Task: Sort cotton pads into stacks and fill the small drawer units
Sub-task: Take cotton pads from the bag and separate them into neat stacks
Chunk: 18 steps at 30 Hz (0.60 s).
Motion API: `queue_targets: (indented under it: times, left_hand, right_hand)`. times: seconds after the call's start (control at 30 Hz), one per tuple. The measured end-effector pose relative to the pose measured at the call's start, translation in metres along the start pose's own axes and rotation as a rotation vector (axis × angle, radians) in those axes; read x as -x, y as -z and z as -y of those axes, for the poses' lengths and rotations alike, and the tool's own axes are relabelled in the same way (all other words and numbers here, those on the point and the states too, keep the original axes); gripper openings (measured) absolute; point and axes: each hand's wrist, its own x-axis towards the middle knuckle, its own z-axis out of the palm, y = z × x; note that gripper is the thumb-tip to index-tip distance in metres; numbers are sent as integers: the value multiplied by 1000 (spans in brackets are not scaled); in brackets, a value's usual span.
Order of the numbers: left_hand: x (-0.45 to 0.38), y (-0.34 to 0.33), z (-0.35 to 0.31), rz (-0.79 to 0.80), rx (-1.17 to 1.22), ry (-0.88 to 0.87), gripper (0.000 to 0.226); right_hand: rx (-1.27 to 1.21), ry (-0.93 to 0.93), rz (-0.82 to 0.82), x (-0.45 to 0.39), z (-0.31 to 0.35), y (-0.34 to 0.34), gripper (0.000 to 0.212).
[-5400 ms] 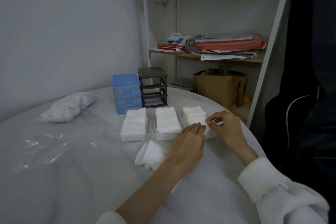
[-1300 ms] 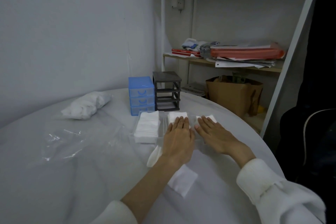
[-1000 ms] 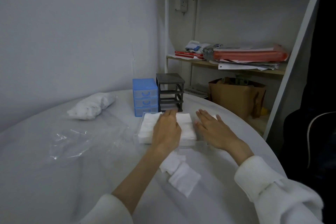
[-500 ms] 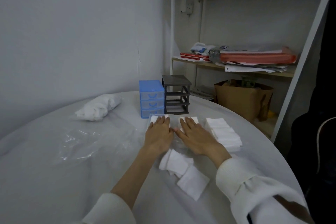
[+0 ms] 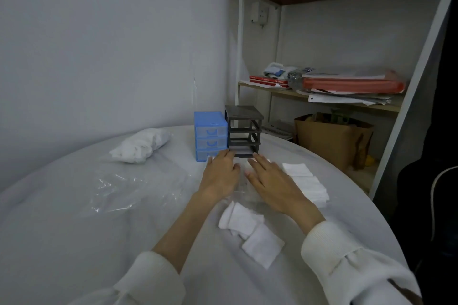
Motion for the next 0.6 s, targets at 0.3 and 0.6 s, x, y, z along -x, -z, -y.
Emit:
queue_targets:
  times: [0.3, 0.6]
  left_hand:
    - [32, 12, -12, -187, 127, -209, 28]
    - [79, 15, 12, 112, 156, -96, 27]
  right_hand:
    - [89, 259, -237, 44, 3, 21, 27]
    - [3, 78, 157, 82, 5, 16, 34]
